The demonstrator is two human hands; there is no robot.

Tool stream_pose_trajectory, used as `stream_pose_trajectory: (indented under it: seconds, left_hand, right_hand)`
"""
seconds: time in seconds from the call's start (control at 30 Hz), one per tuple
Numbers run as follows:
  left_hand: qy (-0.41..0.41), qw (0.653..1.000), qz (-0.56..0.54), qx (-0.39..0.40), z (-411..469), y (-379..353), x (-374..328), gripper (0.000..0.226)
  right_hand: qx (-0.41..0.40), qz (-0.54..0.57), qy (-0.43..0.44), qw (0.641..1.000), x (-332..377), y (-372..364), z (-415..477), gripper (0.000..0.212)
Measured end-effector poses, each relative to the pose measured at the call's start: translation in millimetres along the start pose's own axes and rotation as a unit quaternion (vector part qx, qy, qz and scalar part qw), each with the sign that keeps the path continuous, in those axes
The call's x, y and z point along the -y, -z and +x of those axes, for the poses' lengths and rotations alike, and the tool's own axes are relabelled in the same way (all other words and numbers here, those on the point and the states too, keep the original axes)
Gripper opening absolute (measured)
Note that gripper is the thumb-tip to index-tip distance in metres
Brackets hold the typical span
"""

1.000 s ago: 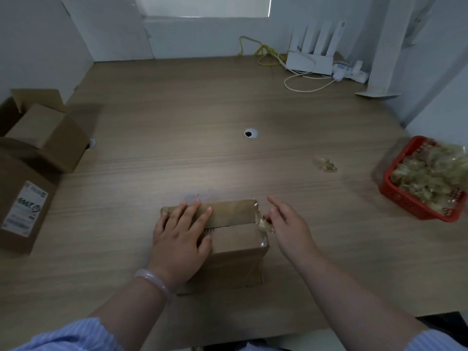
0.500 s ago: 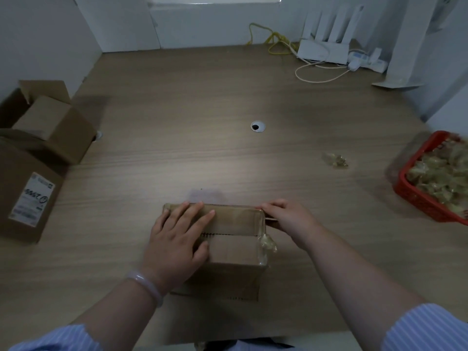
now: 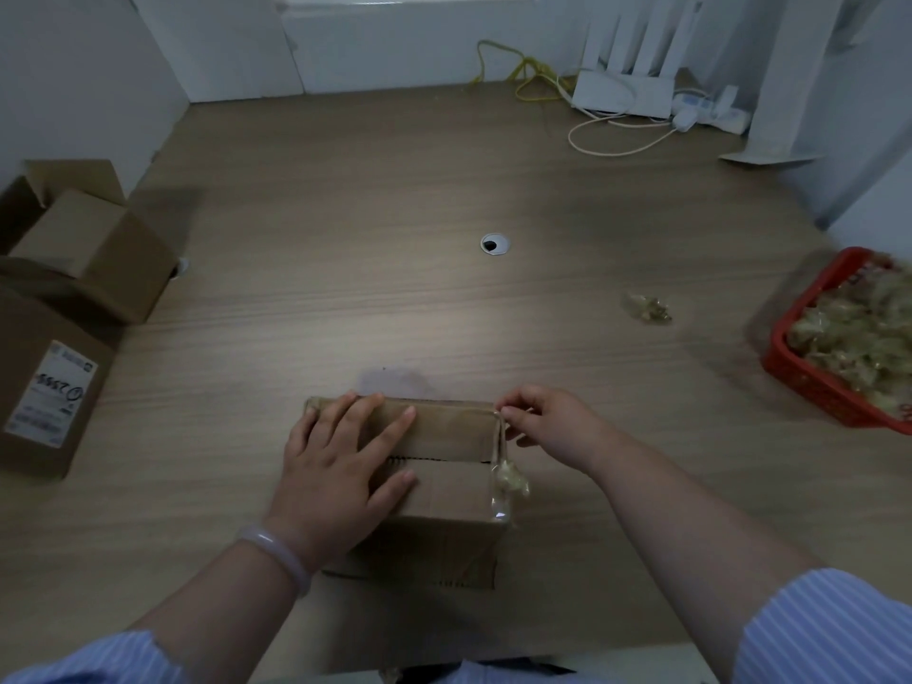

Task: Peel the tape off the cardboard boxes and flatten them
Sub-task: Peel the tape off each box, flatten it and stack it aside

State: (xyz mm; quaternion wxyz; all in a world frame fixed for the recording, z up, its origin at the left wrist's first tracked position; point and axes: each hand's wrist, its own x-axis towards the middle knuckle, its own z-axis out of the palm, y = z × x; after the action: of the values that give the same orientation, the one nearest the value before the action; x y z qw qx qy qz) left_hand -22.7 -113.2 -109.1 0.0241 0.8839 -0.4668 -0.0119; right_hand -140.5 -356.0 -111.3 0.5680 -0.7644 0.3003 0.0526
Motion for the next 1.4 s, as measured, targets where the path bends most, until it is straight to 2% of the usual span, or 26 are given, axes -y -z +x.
stream_pose_trajectory:
  seconds: [0.17,0.33,0.43,0.57,0.63,0.73,0.87,1.07,1.13,1.23,1.3,1.4]
  left_hand:
    - [0.0,1.0,-0.002,0.003,0.2,0.3,-0.7,0.062]
    - [0.001,1.0,-0.004,0.002,0.1,0.1,-0.8,0.062]
    - [0.014,1.0,-0.001,0.001,1.6,-0.4,-2.9,0.062]
    - [0.032,0.999,-0.002,0.002,3.3,-2.0,-6.5,0.064]
    - [0.043,0.999,-0.002,0.001,4.8,-2.1,-8.9,0.064]
    - [0.045,0.999,-0.001,-0.002,5.3,-2.1,-10.9,0.064]
    - [0.046,0.999,0.004,-0.003,4.5,-2.4,-10.0,0.065]
    - [0.048,0.999,0.008,-0.004,4.2,-2.5,-11.4,0.065]
    - [0.046,0.999,0.012,-0.004,4.5,-3.6,-11.4,0.065]
    - [0.045,0.999,0.017,-0.01,5.1,-5.3,-11.3,0.064]
    - [0.043,0.999,0.019,-0.011,5.4,-6.0,-11.3,0.063]
    - [0.045,0.999,0.021,-0.007,5.3,-6.0,-11.6,0.064]
  right_hand:
    - [-0.01,-0.032,0.025,0.999,-3.2,1.7,3.3,0.016]
    - [-0.038,-0.13,0.054,0.989,-1.0,-2.6,2.4,0.016]
    - [-0.073,-0.109,0.062,0.989,1.5,1.5,-6.1,0.02]
    - [-0.097,-0.107,0.098,0.985,-0.9,7.3,-21.2,0.012]
    - [-0.111,-0.069,0.1,0.986,-4.9,7.5,-27.8,0.015]
    - [-0.118,0.058,0.046,0.99,-6.1,2.2,-36.4,0.014]
    - [-0.127,0.168,0.006,0.977,1.6,-4.2,-39.5,0.012]
    - [-0.172,0.19,-0.063,0.965,8.4,-11.5,-36.3,0.012]
    - [-0.207,0.132,-0.05,0.968,7.1,-15.3,-36.8,0.015]
    - [-0.232,-0.079,0.019,0.969,6.6,-18.2,-40.3,0.013]
    - [-0.212,-0.167,0.057,0.961,7.9,-17.1,-42.5,0.005]
    - [-0.168,-0.23,0.084,0.955,7.2,-15.3,-48.3,0.019]
